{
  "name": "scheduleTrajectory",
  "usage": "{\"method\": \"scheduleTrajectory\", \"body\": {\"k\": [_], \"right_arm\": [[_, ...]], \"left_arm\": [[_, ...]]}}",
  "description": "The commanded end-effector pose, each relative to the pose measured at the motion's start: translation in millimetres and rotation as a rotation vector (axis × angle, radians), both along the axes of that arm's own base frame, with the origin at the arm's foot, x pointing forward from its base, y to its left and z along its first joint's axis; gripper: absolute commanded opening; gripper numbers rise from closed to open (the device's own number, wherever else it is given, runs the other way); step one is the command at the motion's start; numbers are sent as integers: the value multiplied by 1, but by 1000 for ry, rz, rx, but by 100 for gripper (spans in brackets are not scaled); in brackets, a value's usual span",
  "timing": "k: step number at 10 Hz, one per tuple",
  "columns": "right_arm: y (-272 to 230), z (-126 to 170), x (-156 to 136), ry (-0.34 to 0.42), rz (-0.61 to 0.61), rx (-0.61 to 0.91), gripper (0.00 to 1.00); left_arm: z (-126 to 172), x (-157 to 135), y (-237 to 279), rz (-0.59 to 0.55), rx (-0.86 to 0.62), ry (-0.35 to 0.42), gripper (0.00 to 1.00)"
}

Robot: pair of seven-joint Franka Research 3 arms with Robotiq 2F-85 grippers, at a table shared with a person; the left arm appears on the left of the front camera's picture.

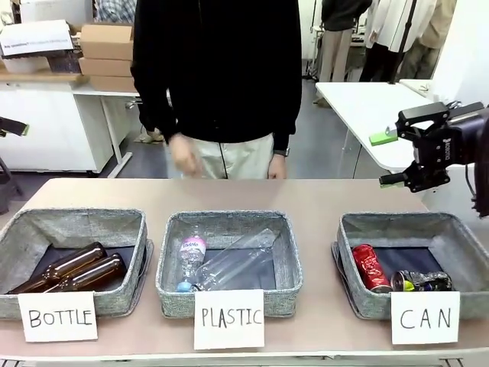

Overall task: Sort the can waste into the basket.
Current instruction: Pick up the can waste from the table and place it in the right Fabric basket.

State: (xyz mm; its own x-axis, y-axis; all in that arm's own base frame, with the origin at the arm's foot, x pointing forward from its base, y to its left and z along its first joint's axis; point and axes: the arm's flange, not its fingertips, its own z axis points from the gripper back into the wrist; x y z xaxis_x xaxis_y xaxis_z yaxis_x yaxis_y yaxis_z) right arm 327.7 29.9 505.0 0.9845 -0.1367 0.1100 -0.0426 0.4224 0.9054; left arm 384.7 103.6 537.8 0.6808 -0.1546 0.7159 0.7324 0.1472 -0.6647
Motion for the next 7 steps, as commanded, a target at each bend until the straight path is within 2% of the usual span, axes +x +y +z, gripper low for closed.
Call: {"method": "scheduleTrajectory", "body": {"k": [1, 7], "right_arm": [[-1, -2, 0, -16, 17, -2, 100], [-1, -2, 0, -16, 17, -2, 100]], "left_arm": [[1, -1, 0, 0, 5, -3, 100], [1, -1, 0, 0, 5, -3, 100]]}}
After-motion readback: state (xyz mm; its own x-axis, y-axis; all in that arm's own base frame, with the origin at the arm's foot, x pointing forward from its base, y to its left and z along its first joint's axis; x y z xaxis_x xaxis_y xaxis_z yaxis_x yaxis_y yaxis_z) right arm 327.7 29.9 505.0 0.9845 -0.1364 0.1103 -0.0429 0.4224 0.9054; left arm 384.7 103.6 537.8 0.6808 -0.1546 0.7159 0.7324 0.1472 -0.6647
